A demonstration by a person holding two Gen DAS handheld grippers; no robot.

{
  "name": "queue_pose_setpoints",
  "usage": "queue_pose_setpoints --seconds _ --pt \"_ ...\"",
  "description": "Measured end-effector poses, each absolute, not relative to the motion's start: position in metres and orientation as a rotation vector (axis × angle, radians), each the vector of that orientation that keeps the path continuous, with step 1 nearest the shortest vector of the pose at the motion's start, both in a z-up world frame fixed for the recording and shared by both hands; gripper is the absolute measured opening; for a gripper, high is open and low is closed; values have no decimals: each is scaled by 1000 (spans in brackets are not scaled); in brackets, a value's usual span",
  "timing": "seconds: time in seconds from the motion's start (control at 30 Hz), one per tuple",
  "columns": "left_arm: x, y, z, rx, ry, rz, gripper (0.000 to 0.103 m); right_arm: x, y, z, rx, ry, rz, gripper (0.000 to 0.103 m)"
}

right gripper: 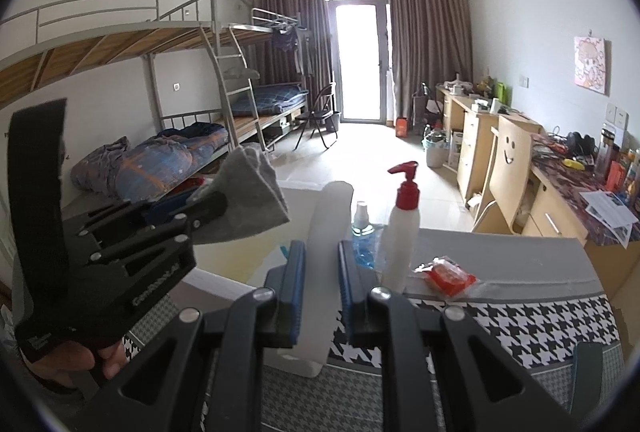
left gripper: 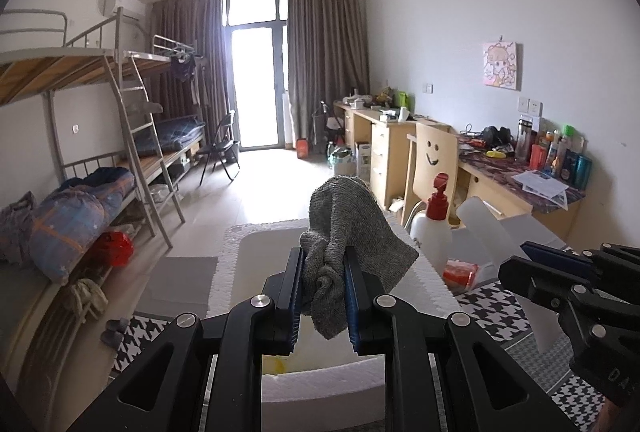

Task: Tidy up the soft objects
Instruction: 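Carry the grey cloth and foam roll with both tools over the foam box, then open the left tool to drop the grey cloth into the foam box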

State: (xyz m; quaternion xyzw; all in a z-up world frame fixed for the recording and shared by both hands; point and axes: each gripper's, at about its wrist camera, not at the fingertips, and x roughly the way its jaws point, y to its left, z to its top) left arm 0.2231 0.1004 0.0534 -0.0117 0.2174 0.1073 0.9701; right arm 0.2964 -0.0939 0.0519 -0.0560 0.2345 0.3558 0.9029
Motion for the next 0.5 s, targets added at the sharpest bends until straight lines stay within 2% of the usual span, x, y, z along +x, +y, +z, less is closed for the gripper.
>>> queue_pose_setpoints --seconds 0.33,0.43,0.5 --pt "237 102 47 -19 467 226 20 302 -87 51 -121 490 747 20" --pt "240 105 46 -27 482 228 29 304 -87 50 -122 495 744 20" --pt "239 105 46 -26 480 236 50 304 -86 50 -123 496 742 20"
